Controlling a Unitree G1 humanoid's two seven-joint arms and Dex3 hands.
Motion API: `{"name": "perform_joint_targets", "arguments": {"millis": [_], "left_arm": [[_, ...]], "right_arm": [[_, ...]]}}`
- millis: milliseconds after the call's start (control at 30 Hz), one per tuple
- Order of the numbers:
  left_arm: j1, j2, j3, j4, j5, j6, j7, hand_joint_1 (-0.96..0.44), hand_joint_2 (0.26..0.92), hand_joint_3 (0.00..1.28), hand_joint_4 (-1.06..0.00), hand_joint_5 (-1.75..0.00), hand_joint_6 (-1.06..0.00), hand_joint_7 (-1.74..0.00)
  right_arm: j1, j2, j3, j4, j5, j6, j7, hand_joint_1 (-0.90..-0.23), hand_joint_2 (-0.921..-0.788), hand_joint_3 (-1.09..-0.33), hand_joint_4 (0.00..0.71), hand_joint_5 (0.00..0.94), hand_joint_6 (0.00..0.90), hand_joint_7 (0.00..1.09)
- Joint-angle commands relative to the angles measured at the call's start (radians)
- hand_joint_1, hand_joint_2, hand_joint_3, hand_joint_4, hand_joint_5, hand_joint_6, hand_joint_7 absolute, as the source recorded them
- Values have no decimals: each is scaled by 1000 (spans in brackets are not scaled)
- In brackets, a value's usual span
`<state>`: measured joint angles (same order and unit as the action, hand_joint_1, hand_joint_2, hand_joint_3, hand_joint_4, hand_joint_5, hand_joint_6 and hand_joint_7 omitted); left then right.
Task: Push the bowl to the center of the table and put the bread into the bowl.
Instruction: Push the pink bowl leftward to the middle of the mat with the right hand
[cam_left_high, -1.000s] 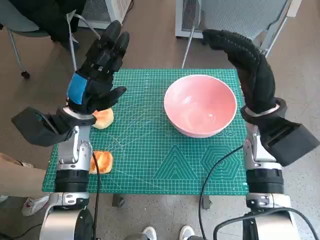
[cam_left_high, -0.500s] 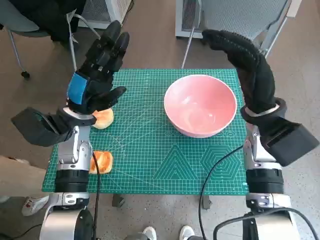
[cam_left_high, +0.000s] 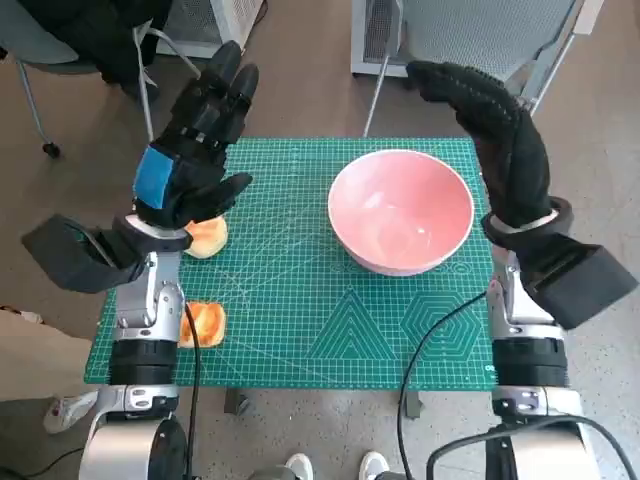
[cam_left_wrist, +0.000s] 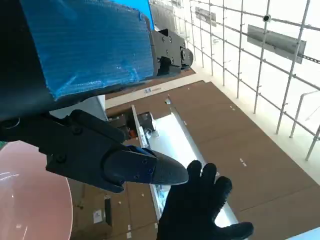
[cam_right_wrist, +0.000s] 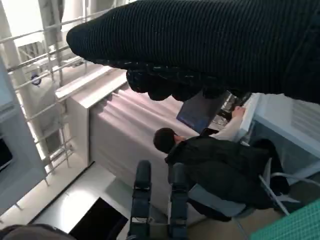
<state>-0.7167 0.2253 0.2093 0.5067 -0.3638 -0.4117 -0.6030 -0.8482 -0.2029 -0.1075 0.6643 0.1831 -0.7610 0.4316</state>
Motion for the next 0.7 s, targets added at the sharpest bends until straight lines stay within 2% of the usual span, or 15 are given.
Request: {"name": "perform_joint_targets", "arguments": {"millis": [33,167,367,567,700], "left_arm": [[8,4,5,-4,-6,2,-1,-696,921,196,-58,0,-187,-23],[8,6,6,-3,-5,-1,-2,-697,921,196,-58,0,-187,-23],[7,8,10,-1,-7,-2,-3,-696,921,196,-53,0,-187,-22],[8,11,14,1,-6,-6,-1,-700,921,197,-50,0,-186,-21],[9,11,15,0,-5,-5,2,-702,921,197,-49,0,-186,-21]], "right_arm": [[-9,-16,-12,45,5,-7,14,-715,-921,-768,149,0,-1,481],[-31,-27,-25,110,4,-21,14,-714,-921,-768,149,0,-1,481],[-93,-51,-55,290,2,-35,14,-710,-921,-768,142,0,-1,466],[-134,-67,-77,422,-15,-2,-26,-714,-921,-771,124,0,-1,434],[-153,-77,-84,484,-32,48,-69,-713,-921,-774,116,0,-1,420]]}}
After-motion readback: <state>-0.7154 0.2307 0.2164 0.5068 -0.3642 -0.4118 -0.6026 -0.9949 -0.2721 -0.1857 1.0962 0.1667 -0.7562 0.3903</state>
